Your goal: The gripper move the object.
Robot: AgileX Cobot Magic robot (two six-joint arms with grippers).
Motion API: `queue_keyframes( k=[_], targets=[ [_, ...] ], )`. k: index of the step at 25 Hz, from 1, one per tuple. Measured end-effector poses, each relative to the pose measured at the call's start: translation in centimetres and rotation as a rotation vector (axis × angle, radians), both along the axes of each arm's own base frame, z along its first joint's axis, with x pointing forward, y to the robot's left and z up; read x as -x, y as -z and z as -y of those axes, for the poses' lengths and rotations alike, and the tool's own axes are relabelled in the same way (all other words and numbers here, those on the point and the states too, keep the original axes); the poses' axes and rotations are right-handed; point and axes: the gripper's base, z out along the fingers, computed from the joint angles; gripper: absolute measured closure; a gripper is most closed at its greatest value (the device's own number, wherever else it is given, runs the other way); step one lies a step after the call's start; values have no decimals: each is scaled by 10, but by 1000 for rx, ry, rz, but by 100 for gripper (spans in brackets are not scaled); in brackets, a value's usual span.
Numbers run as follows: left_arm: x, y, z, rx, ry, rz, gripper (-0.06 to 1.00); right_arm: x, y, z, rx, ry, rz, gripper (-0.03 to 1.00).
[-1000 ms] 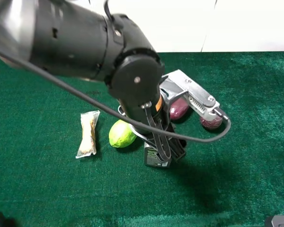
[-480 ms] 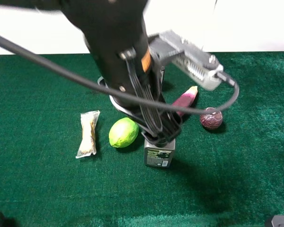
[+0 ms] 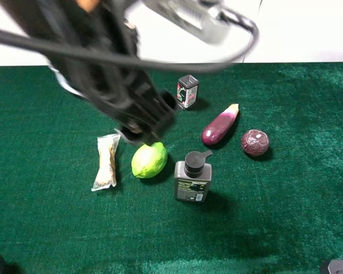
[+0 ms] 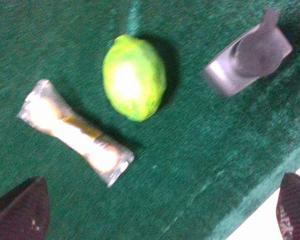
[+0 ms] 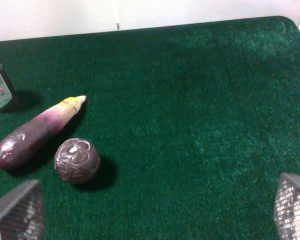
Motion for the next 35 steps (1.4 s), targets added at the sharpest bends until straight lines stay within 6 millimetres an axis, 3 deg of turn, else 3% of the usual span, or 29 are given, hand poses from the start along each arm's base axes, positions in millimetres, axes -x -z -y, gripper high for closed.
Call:
queue_keyframes(
  k=[8,14,20,24,35],
  targets=[
    [16,-46,-39,119,-14,91,-4,0,0,0,0,0,0,27],
    [36,-83,-80,263,-16,164,-5,0,0,0,0,0,0,27],
    [50,-102,-107,325,32,232,-5,0,0,0,0,0,0,27],
    [56,-99,-122,328,38,244,-5,0,0,0,0,0,0,27],
    [50,-52,-179,272,-192,172,-5,0,0,0,0,0,0,27]
  ],
)
